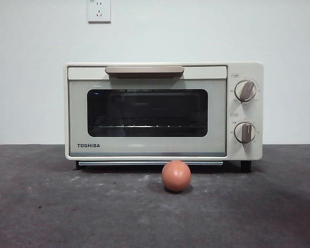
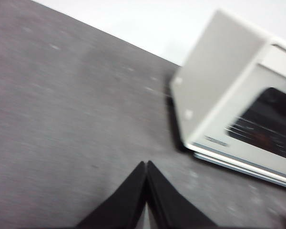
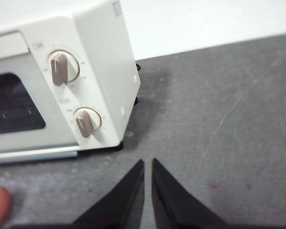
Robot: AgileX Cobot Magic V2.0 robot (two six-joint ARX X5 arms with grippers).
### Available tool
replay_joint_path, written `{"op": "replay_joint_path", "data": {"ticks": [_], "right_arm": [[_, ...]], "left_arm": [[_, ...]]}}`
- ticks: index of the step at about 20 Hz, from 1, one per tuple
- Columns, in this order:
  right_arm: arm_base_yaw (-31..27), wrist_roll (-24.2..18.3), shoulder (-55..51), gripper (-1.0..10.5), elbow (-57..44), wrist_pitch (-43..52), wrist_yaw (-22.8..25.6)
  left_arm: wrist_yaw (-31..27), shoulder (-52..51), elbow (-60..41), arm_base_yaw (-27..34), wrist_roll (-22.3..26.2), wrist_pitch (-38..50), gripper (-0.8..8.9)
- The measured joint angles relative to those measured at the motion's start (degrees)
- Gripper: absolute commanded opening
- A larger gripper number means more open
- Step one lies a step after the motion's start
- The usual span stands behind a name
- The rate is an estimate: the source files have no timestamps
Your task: Eggoven
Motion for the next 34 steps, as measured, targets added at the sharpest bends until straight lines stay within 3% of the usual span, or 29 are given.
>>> {"op": "replay_joint_path", "data": {"ticks": [6, 14, 18, 25, 32, 34], "right_arm": [[0.0, 4.2, 0.2, 0.1, 8.0, -3.6, -0.8], [0.0, 4.2, 8.2, 0.1, 21.6, -16.3, -5.7], [0.0, 1.2, 15.0, 0.1, 29.4, -25.0, -12.2], [0.3, -7.7, 27.1, 0.1, 39.8, -43.0, -22.6], [4.0, -12.3, 31.3, 0.1, 41.6, -48.5, -24.5], [4.7, -12.7, 31.3, 1.1, 41.6, -48.3, -24.5]], "left_arm": [[3.6, 1.9, 7.0, 0.0, -3.1, -6.0, 0.07], [13.1, 11.2, 19.0, 0.0, -3.1, -13.0, 0.07], [18.6, 17.3, 25.6, 0.0, 0.2, -19.0, 0.07], [27.6, 25.5, 32.9, 0.0, 8.5, -28.3, 0.07], [30.4, 28.8, 35.2, 0.0, 14.3, -35.5, 0.07], [30.4, 28.8, 35.2, 0.0, 14.7, -35.6, 0.07]]}}
